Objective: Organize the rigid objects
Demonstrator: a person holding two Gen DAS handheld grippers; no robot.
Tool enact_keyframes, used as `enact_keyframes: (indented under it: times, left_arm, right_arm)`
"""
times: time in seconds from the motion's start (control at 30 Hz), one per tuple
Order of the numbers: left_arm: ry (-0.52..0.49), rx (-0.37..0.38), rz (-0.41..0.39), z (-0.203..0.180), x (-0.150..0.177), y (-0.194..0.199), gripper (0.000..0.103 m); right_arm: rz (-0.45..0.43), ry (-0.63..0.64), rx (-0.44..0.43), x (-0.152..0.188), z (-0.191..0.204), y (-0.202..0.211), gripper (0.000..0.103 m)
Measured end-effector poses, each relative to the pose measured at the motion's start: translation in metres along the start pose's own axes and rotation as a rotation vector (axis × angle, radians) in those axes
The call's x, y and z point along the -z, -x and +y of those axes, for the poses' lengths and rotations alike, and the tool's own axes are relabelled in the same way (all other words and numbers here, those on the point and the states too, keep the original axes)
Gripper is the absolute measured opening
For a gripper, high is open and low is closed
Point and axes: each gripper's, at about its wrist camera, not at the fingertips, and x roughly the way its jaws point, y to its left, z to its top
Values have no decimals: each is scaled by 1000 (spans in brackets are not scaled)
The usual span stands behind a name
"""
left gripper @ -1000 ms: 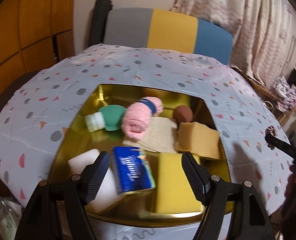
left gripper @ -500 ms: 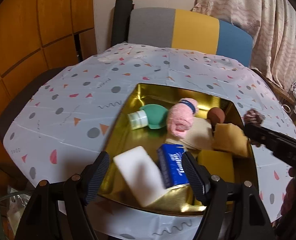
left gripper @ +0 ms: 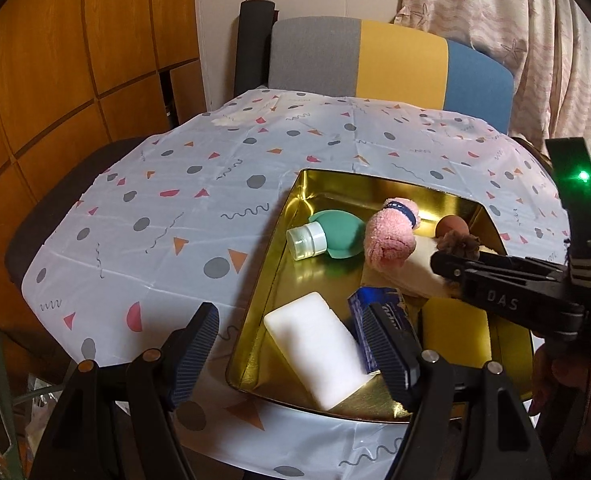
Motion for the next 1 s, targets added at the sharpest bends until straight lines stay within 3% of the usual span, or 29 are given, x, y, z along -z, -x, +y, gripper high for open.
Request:
enact_keyframes:
  times: [0.3,0.67,0.8,1.0]
  left_arm:
    - [6,19,24,-5,1,-3,75]
    - [-17,-35,89,-8,3,-9,73]
    - [-16,-28,115,-7,2,-10,73]
    - [-30,-79,128,-6,-2,-8,73]
  right_arm:
    - [-35,48,48,11,8,21,73]
    - [-65,56,98,32,21,57,101]
    - [-55,28,128,40,21,63,103]
    - [-46,-31,196,45,15,68,103]
